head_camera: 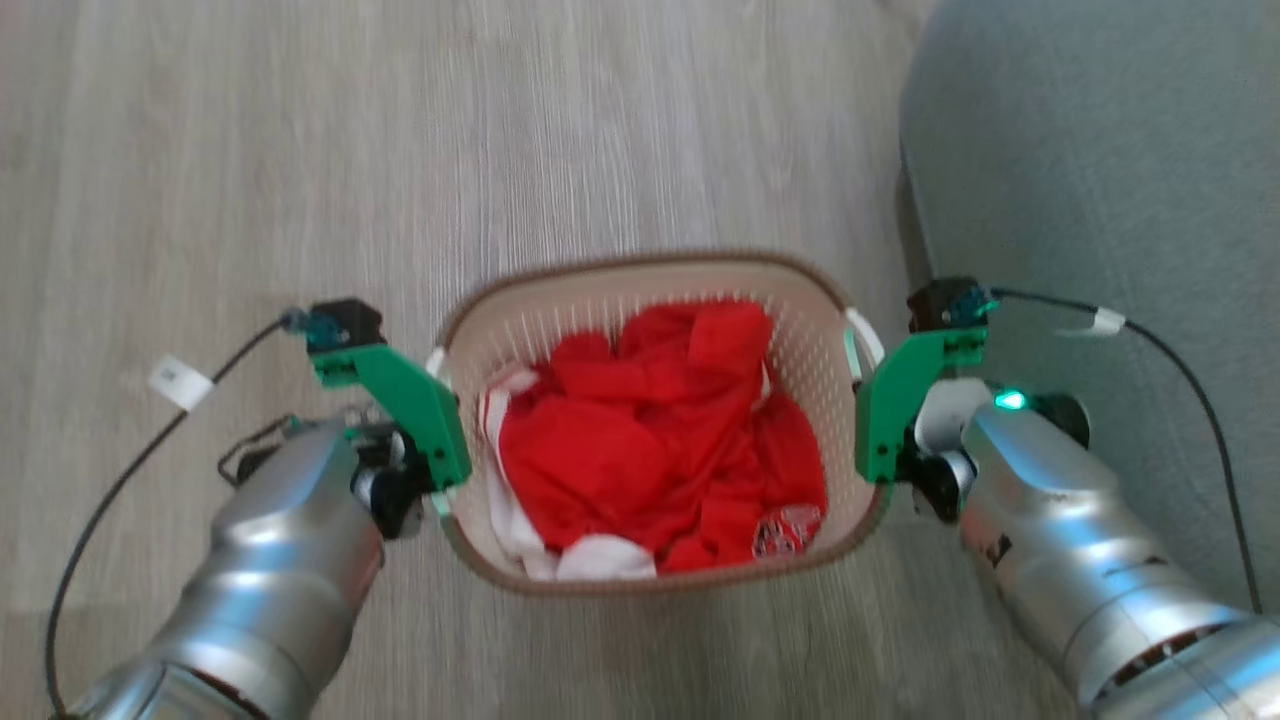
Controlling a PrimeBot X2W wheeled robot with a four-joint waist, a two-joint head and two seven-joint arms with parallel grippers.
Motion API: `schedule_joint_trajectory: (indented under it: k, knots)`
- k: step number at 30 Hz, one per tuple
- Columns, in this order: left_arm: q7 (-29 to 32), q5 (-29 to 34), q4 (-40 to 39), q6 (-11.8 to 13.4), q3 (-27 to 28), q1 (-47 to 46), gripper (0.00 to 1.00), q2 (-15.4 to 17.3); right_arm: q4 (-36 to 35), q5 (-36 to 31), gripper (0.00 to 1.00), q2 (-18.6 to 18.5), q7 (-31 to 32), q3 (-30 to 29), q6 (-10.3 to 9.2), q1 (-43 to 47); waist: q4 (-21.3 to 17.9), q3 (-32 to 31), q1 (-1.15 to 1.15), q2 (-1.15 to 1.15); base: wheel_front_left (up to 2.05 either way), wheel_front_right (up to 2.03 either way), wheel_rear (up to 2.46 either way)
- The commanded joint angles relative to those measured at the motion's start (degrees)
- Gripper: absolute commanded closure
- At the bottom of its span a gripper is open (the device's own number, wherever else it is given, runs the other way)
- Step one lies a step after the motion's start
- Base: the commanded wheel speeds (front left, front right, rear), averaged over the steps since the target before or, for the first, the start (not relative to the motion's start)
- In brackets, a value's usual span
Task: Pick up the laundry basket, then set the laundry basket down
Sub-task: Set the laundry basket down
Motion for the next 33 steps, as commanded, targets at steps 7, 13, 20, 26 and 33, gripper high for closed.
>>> schedule_joint_trajectory:
  k: [7,13,20,26,33]
  knots:
    - [-5.61,1.01,0.62,1.18,1.25,-7.26,1.00,4.91,-0.15,-1.58,1.00,-2.16,-5.41,0.93,-0.59,-4.78,0.34,11.24,-0.02,0.00,0.00,0.00,0.00]
    - [-9.62,1.83,0.62,0.90,1.00,-10.47,1.00,5.26,-0.12,-4.51,1.00,-2.29,-10.06,-1.14,-0.59,-7.43,0.29,17.93,-0.02,0.00,0.00,0.00,0.00]
    - [-14.96,3.72,0.62,1.02,-0.14,-14.65,1.00,5.22,-0.11,-9.71,1.00,-2.75,-14.58,-6.04,-0.59,-9.80,0.57,26.41,-0.02,0.00,0.00,0.00,0.00]
    - [-19.01,4.90,0.62,0.77,-0.90,-16.87,1.00,4.93,-0.10,-13.57,1.00,-2.65,-16.93,-10.61,-0.59,-10.88,0.87,31.41,-0.02,0.00,0.00,0.00,0.00]
    - [-21.72,5.68,0.61,0.54,-0.97,-18.50,1.00,4.55,-0.10,-18.44,1.00,-2.58,-18.71,-15.17,-0.59,-11.78,1.25,34.84,-0.02,0.00,0.00,0.00,0.00]
